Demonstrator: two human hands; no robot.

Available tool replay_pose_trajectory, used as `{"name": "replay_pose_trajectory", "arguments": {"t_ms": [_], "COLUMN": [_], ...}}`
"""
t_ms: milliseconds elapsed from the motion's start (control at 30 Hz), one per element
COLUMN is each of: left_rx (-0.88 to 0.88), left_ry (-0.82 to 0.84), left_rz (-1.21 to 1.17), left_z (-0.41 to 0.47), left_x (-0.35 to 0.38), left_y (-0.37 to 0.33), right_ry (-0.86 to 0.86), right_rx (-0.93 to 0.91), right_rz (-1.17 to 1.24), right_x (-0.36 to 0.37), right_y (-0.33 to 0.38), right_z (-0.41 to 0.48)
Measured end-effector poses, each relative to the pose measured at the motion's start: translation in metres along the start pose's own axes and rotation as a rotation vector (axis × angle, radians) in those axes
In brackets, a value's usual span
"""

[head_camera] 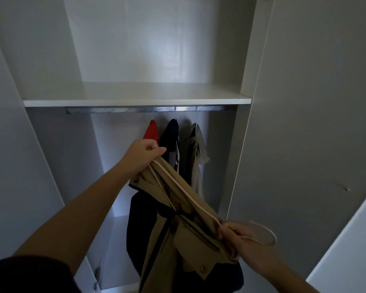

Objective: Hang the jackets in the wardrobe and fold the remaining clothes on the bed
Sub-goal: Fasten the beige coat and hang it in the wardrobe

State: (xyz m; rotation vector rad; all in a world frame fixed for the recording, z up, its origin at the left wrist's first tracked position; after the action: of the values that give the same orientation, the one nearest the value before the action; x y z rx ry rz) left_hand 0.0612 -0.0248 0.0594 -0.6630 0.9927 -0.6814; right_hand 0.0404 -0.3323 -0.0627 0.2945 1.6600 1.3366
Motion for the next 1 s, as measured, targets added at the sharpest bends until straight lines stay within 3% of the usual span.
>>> {"name": "replay_pose_trajectory", "arguments": {"t_ms": [100, 267, 367, 533, 800, 1000], "left_rx": [0.112, 0.168, 0.136, 0.156, -0.022, -0.404], "left_ry": [-0.048, -0.039, -0.050, -0.180, -0.039, 0.050], "left_rz": [0.188, 0.495, 0.544, 0.553, 0.314, -0.019], "left_z": [-0.004, -0.021, -0.024, -0.023, -0.013, -0.024], "left_x": [0.002, 0.032, 0.035, 0.025, 0.026, 0.031], "left_y": [-0.004, 0.000, 0.001, -0.011, 0.014, 0.066], "right_ry": [-0.053, -0.032, 0.021, 0.097, 0.019, 0.043], "right_rx": [0.071, 0.125, 0.160, 0.084, 0.014, 0.030], "right_rz": [-0.190, -0.148, -0.010, -0.063, -0.028, -0.136], "right_x": [-0.001, 0.002, 0.002, -0.002, -0.016, -0.028], "right_y": [0.005, 0.006, 0.007, 0.031, 0.031, 0.055], "right_z": [-0.011, -0.013, -0.004, 0.009, 0.008, 0.034]}}
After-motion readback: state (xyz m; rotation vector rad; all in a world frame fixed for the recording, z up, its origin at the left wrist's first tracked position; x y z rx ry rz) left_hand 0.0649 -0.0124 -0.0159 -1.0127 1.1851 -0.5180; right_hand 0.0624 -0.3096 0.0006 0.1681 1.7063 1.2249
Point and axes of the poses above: each hand's wrist, its own z-axis towards the middle knuckle, its own x-axis out of the palm, y = z × x, the point moved 4 cm from there along z, towards the middle knuckle, and after that the axes turned 5 degrees about y, right-handed, at the moved point
